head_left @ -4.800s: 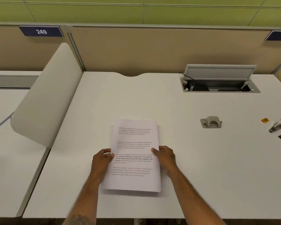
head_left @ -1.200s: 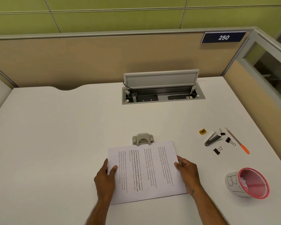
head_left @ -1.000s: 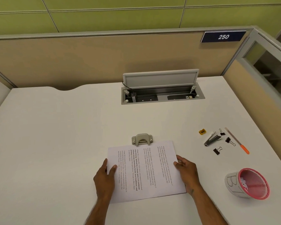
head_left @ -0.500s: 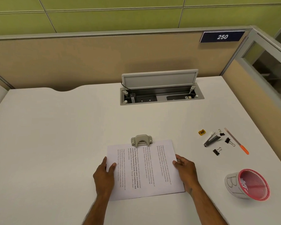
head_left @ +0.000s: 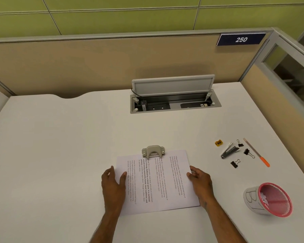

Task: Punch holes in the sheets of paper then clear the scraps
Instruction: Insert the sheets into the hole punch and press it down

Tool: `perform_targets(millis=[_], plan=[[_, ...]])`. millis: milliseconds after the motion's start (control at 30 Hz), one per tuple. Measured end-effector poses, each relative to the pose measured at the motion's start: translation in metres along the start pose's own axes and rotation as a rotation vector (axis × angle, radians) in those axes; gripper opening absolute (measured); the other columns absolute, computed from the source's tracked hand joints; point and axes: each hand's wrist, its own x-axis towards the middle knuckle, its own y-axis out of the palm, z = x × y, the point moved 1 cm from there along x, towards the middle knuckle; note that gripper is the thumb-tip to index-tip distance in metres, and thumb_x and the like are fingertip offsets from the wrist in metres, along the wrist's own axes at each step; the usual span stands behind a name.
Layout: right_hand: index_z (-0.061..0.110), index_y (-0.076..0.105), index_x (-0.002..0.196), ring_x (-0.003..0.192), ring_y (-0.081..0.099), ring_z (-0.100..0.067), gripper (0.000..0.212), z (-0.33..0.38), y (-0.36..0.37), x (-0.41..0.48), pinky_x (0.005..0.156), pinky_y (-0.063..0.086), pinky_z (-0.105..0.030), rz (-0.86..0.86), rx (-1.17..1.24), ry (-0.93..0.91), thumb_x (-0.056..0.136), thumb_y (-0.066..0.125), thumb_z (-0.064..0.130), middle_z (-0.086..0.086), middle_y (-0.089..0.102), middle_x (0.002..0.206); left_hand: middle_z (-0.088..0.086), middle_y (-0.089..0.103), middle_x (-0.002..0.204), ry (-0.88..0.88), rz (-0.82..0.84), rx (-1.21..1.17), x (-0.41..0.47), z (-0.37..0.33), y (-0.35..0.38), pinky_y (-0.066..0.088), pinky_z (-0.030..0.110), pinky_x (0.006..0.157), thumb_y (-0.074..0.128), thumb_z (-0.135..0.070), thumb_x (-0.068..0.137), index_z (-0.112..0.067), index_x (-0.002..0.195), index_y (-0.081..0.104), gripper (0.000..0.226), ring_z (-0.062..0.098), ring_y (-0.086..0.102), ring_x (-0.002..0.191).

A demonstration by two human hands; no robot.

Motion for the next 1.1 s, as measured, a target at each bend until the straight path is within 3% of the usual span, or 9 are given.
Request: perform_targets(millis=[167, 300, 500, 600, 733, 833, 900, 967, 1100], plan=[[0.014, 0.057, 0.134, 0.095, 0.065, -0.017, 0.039, 0.001, 0.001, -0.001, 0.082, 0.051, -0.026, -0.01, -0.018, -0.003, 0.094, 0.06, 0.011, -0.004, 0.07, 0.112, 0.004, 0.012, 0.165, 0.358, 0.046, 0.298, -0.017, 0.011, 0.008, 0.011, 0.042, 0.121, 0.027, -0.059, 0.096, -0.018, 0.154, 0.024, 0.071, 0.022, 0.011, 0.151], [0.014, 0.057, 0.134, 0.093, 0.064, -0.015, 0.04, 0.002, 0.001, -0.002, 0.079, 0.05, -0.023, -0.014, -0.032, -0.003, 0.094, 0.06, 0.012, -0.003, 0.07, 0.109, -0.002, -0.013, 0.163, 0.468, 0.152, 0.535, -0.023, 0.027, 0.019, -0.004, 0.043, 0.122, 0.01, -0.068, 0.09, -0.025, 0.154, -0.001, 0.077, 0.015, -0.012, 0.151], [0.014, 0.056, 0.134, 0.082, 0.061, 0.0, 0.039, 0.003, 0.001, -0.004, 0.061, 0.046, -0.01, -0.014, -0.056, -0.002, 0.096, 0.059, 0.013, 0.007, 0.066, 0.096, 0.0, -0.014, 0.163, 0.444, 0.188, 0.598, -0.02, 0.036, 0.023, -0.002, 0.044, 0.123, 0.005, -0.072, 0.088, -0.024, 0.154, -0.005, 0.082, 0.016, -0.013, 0.15], [0.014, 0.057, 0.133, 0.087, 0.063, -0.009, 0.038, 0.002, 0.002, -0.002, 0.073, 0.05, -0.018, -0.018, -0.048, 0.001, 0.095, 0.059, 0.012, 0.005, 0.067, 0.096, 0.0, -0.011, 0.164, 0.434, 0.186, 0.609, -0.019, 0.036, 0.024, -0.001, 0.043, 0.123, 0.006, -0.071, 0.088, -0.025, 0.154, -0.003, 0.08, 0.016, -0.011, 0.151], [0.013, 0.057, 0.134, 0.104, 0.063, -0.021, 0.039, 0.003, 0.002, -0.003, 0.094, 0.051, -0.033, -0.022, -0.048, 0.006, 0.095, 0.059, 0.012, -0.005, 0.07, 0.111, 0.0, -0.006, 0.164, 0.423, 0.17, 0.626, -0.02, 0.034, 0.024, 0.001, 0.043, 0.123, 0.008, -0.07, 0.089, -0.025, 0.154, 0.003, 0.08, 0.017, -0.005, 0.151], [0.012, 0.057, 0.134, 0.106, 0.061, -0.021, 0.039, 0.006, 0.002, -0.006, 0.094, 0.047, -0.031, -0.065, -0.14, -0.016, 0.095, 0.059, 0.019, -0.01, 0.068, 0.119, 0.001, -0.002, 0.164, 0.417, 0.164, 0.635, -0.021, 0.032, 0.025, 0.003, 0.043, 0.123, 0.01, -0.069, 0.09, -0.023, 0.154, 0.007, 0.08, 0.019, 0.0, 0.152], [0.012, 0.056, 0.134, 0.11, 0.059, -0.023, 0.042, 0.01, 0.004, -0.011, 0.094, 0.047, -0.032, -0.181, -0.286, -0.101, 0.095, 0.06, 0.026, -0.01, 0.064, 0.125, 0.003, 0.003, 0.164, 0.421, 0.16, 0.637, -0.021, 0.031, 0.024, 0.002, 0.042, 0.122, 0.012, -0.068, 0.09, -0.022, 0.154, 0.011, 0.079, 0.02, 0.005, 0.152], [0.01, 0.054, 0.135, 0.122, 0.053, -0.025, 0.045, 0.017, 0.015, -0.019, 0.099, 0.045, -0.034, -0.268, -0.423, -0.324, 0.094, 0.06, 0.028, -0.01, 0.058, 0.132, 0.004, 0.008, 0.163, 0.427, 0.163, 0.642, -0.022, 0.03, 0.024, 0.0, 0.04, 0.12, 0.014, -0.067, 0.091, -0.021, 0.154, 0.015, 0.078, 0.022, 0.01, 0.151], [0.006, 0.042, 0.144, 0.143, 0.035, -0.027, 0.06, 0.04, 0.065, -0.022, 0.115, 0.03, -0.035, -0.123, -0.657, -0.715, 0.095, 0.058, 0.036, -0.012, 0.04, 0.152, 0.004, 0.009, 0.164, 0.432, 0.155, 0.66, -0.021, 0.031, 0.024, -0.003, 0.039, 0.12, 0.013, -0.067, 0.092, -0.022, 0.154, 0.013, 0.077, 0.021, 0.009, 0.151]])
